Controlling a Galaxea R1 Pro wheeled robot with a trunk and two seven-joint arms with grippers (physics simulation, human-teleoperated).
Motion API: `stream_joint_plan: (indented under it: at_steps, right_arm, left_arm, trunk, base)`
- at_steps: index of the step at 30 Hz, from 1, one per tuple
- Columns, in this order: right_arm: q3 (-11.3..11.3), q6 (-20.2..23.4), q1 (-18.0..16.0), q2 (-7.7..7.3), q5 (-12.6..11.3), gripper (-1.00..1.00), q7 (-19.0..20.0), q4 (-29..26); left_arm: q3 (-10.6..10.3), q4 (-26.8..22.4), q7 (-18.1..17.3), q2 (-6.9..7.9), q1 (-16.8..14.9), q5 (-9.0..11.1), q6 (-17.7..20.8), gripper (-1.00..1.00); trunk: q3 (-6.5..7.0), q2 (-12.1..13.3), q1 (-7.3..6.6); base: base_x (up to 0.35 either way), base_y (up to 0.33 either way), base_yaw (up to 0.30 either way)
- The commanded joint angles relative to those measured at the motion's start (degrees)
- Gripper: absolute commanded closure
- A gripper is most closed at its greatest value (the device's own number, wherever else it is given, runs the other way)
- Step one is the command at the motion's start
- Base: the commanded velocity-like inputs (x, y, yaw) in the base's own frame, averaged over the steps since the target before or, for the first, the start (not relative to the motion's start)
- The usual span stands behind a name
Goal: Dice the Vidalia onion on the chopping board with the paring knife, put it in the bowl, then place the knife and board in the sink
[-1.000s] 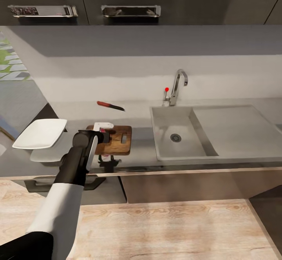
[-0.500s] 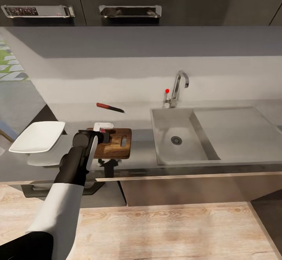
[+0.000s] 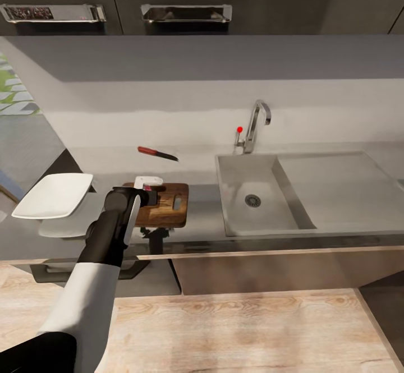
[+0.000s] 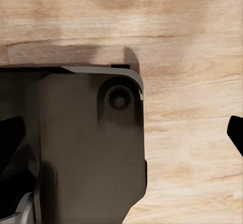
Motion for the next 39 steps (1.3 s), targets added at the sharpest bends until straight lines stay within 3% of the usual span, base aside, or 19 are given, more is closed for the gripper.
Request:
stream_joint_plan:
  at_steps: [1,39]
  right_arm:
    - [0.14,-0.13,-0.02,0.0,0.08,-1.0,-0.34,0.02]
    - [0.15,-0.13,-0.02,0.0,0.08,-1.0,-0.34,0.02]
  left_arm:
    - [0.07,-0.04,-0.07,-0.05,-0.04,-0.25,0.25,1.0]
    - [0.07,1.26,-0.07,0.01,-0.06,-0.17,0.25,1.0]
  trunk:
    - [-0.14,-0.1,0.03]
    - [-0.83,-0.1,0.03]
  base:
    - [0.0,0.0,0.0]
    - [-0.001,0.0,0.0]
